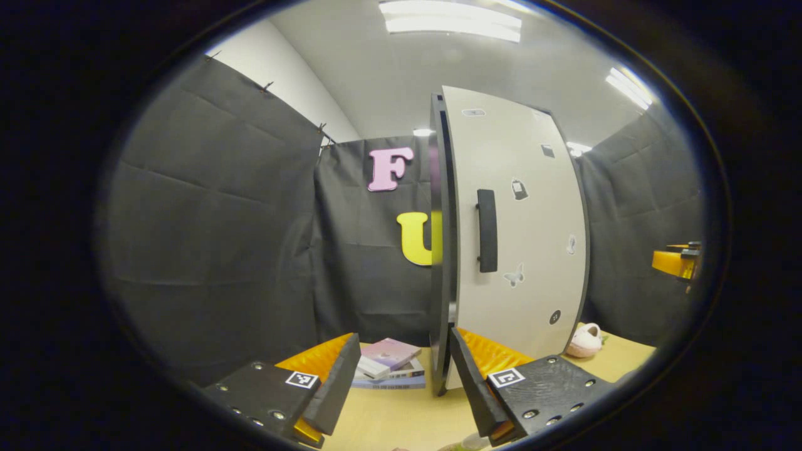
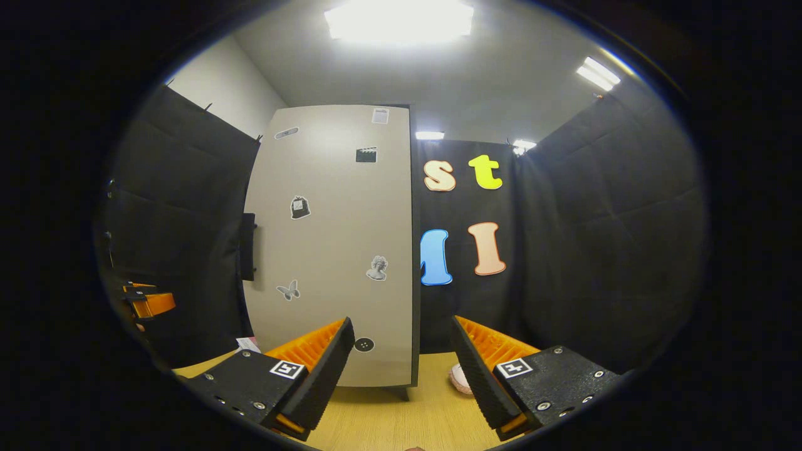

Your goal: Open the cabinet door with the right hand, grasp the bottle in the cabinet with the left hand and place it on the coaster, then close the cabinet door with the right hand.

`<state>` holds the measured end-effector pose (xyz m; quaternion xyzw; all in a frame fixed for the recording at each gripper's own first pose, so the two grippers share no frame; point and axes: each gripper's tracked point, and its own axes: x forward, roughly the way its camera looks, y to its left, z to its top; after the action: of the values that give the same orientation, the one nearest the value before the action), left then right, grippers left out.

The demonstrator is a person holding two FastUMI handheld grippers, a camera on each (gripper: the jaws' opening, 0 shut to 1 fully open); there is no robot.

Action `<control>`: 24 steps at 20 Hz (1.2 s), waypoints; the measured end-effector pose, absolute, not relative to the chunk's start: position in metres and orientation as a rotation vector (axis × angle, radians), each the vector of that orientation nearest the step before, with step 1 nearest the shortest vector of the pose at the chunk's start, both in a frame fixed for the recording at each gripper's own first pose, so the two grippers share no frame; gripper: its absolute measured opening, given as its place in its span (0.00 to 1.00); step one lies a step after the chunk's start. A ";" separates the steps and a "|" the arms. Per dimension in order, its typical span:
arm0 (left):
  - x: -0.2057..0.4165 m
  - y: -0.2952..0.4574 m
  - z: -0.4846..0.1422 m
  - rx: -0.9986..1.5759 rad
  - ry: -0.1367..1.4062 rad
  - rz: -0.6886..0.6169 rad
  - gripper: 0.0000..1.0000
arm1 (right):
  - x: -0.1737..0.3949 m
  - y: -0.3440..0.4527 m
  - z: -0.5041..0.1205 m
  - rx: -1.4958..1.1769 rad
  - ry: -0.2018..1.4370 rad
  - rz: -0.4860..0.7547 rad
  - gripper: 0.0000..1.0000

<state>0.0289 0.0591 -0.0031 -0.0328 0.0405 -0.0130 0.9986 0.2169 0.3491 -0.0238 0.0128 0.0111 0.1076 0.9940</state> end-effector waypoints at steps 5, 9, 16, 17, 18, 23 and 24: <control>0.027 0.062 -0.003 -0.070 0.079 -0.029 0.82 | 0.215 0.344 -0.024 0.034 0.028 0.201 0.95; 0.027 0.063 -0.005 -0.075 0.079 -0.033 0.82 | 0.213 0.340 -0.023 0.041 0.023 0.186 0.95; 0.026 0.063 -0.005 -0.074 0.079 -0.040 0.85 | 0.215 0.339 -0.025 0.037 0.027 0.176 0.95; 0.028 0.064 -0.005 -0.073 0.077 -0.039 0.85 | 0.215 0.338 -0.025 0.036 0.027 0.175 0.95; 0.027 0.064 -0.005 -0.073 0.076 -0.037 0.82 | 0.214 0.339 -0.025 0.038 0.028 0.175 0.95; 0.026 0.066 -0.007 -0.085 0.083 -0.033 0.82 | 0.217 0.341 -0.025 0.042 0.029 0.178 0.95; 0.026 0.066 -0.007 -0.084 0.082 -0.033 0.82 | 0.217 0.343 -0.025 0.040 0.029 0.180 0.95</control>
<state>0.0257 0.0657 -0.0071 -0.0419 0.0412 -0.0167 0.9981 0.2168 0.3426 -0.0249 0.0199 0.0143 0.0897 0.9957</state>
